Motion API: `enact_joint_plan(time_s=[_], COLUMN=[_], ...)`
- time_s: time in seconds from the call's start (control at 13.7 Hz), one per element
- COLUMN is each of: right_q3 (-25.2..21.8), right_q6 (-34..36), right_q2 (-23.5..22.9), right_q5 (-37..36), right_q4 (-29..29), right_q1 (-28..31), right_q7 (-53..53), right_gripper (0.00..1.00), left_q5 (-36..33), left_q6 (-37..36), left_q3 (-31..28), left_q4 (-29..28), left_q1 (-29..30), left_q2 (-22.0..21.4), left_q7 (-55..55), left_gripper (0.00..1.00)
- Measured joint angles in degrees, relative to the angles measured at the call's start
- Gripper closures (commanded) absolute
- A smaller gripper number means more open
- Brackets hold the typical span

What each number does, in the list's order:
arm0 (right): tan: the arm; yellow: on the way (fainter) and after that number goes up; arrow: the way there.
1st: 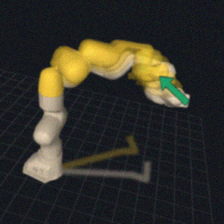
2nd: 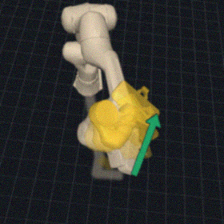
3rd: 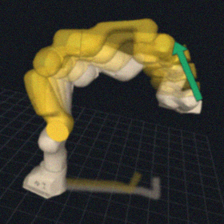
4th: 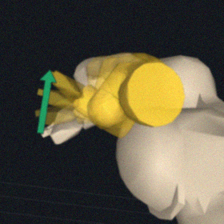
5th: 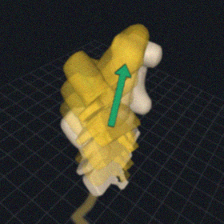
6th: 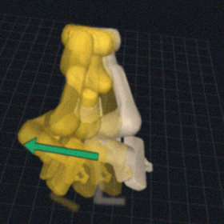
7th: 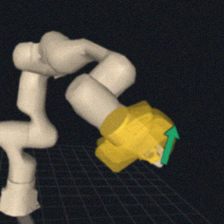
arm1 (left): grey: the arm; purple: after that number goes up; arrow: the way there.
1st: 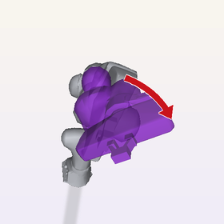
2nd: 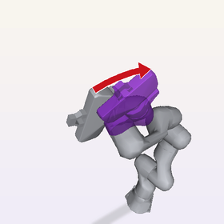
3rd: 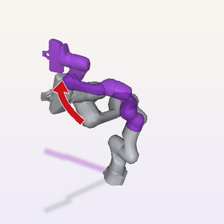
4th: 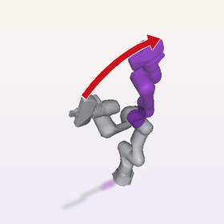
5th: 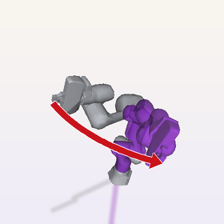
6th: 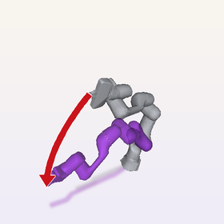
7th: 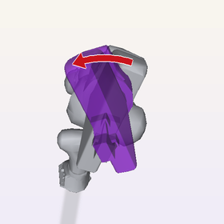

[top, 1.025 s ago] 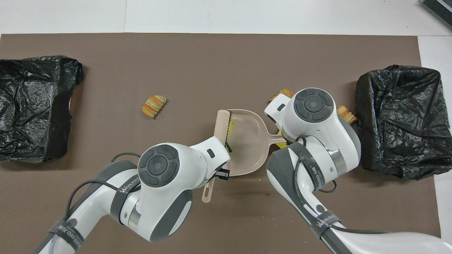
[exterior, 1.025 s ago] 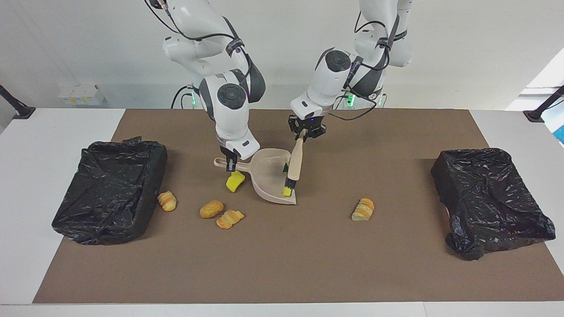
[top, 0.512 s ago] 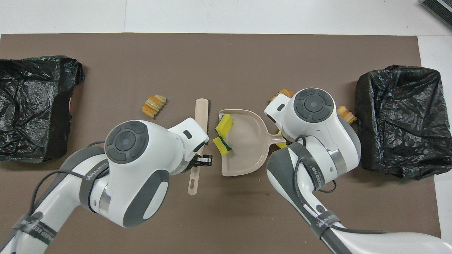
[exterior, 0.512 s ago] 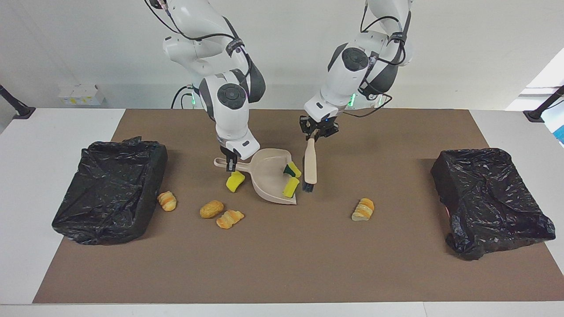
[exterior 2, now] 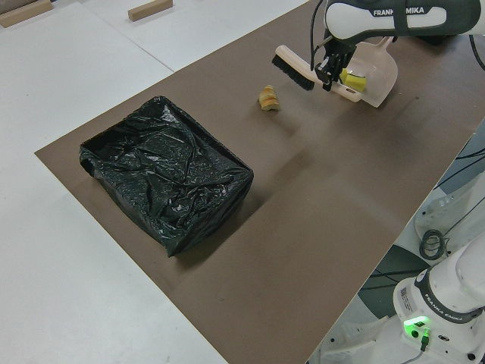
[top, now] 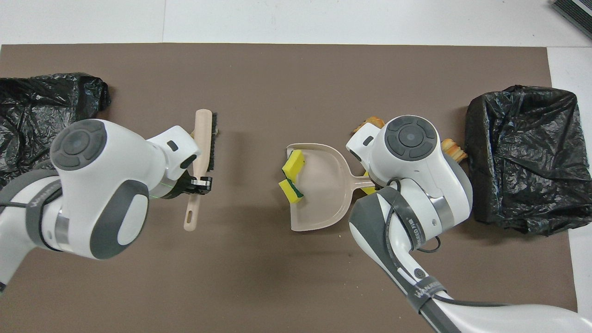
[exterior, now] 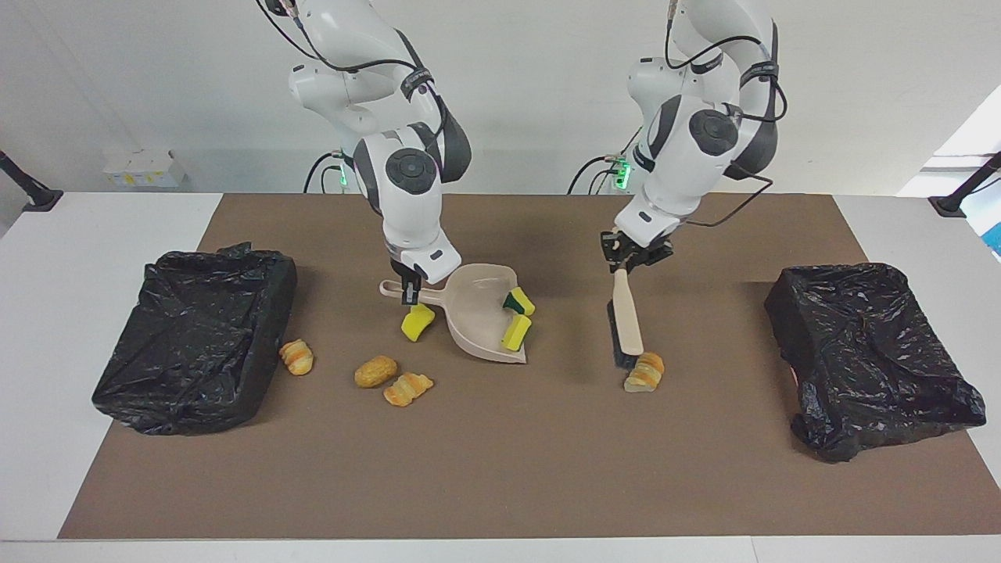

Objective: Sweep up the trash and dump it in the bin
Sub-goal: 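Sweep the sponge and bread pieces into the dustpan with the left gripper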

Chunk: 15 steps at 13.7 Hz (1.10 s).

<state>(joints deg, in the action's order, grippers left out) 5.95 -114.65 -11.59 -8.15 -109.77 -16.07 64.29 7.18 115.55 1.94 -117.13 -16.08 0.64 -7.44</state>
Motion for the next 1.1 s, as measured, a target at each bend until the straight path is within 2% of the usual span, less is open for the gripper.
enact_joint_plan(time_s=[0.29,0.51,0.73,1.1], right_q3=[-0.01,-0.01,-0.01,-0.01], right_q6=[0.00,0.00,0.00,0.00], right_q2=[0.00,0.00,0.00,0.00], right_q5=[0.00,0.00,0.00,0.00], right_q4=[0.00,0.00,0.00,0.00], right_q1=[0.00,0.00,0.00,0.00], right_q7=[0.00,0.00,0.00,0.00], right_gripper=[1.00,1.00,1.00,1.00], left_q5=[-6.73,-10.77,-11.92,-10.49], left_q6=[-1.44,-1.44,-1.64,-2.34], left_q3=[-0.05,-0.06,0.29,1.87], left_q4=[0.01,1.36,2.46,2.38], left_q1=[6.18,8.68,8.94,6.88], left_q2=[1.53,4.83,7.50,8.70], left_q7=[6.64,9.66,10.45,11.27], left_gripper=[1.00,1.00,1.00,1.00])
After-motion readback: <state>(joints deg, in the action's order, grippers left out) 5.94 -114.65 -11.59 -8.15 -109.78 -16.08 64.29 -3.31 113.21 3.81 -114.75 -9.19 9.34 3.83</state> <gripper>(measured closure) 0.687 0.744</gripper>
